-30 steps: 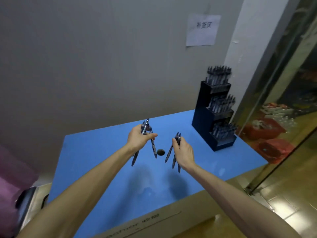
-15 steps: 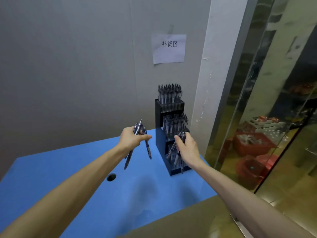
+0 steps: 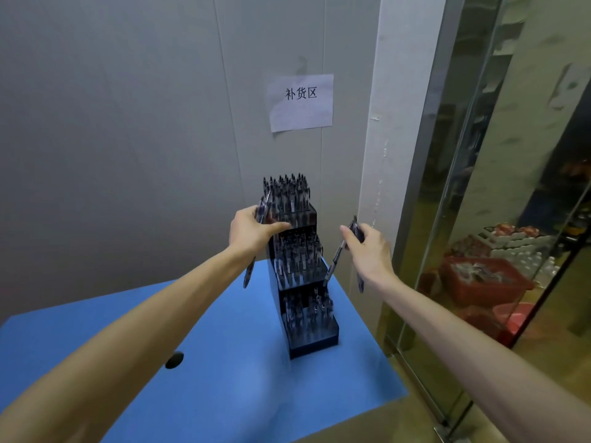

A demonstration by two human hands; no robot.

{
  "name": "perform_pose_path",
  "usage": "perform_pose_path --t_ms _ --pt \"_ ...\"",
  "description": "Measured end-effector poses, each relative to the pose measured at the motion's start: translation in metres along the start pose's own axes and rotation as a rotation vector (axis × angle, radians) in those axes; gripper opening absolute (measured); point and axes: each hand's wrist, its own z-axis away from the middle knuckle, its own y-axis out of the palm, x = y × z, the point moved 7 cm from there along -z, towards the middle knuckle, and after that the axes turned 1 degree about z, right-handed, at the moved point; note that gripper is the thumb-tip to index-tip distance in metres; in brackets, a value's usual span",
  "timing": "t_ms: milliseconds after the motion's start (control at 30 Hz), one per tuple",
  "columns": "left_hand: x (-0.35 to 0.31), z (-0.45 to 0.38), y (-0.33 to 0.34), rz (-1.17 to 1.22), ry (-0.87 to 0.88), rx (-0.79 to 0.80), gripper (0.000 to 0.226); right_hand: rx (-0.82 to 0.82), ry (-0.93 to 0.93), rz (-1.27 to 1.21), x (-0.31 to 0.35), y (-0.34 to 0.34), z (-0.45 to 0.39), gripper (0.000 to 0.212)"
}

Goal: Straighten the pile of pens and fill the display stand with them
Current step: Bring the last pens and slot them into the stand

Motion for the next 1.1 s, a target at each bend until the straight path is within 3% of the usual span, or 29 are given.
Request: perform_pose_path --t_ms 267,533,733,867,1100 --pt "-0.014 -0.052 0.027 -0.026 0.089 -0.075 0.035 0.037 -0.134 0.060 0.007 -0.006 -0.074 0.018" --pt "0.021 -0.100 0.039 0.109 -0.032 -0.116 0.022 0.088 -0.295 0.087 0.020 0.031 -0.149 0.026" --pt "0.034 -0.102 0.055 0.061 -0.046 -0.111 0.023 0.276 -0.545 0.259 0.010 0.071 -0.163 0.022" --pt "0.034 -0.095 0.061 -0.065 -0.037 -0.093 0.020 0.373 -0.605 0.276 0.000 0.081 -0.170 0.023" --pt "0.049 -0.075 0.069 -0.071 -0.153 -0.157 0.023 0.577 -0.698 0.325 -0.015 0.097 -0.166 0.021"
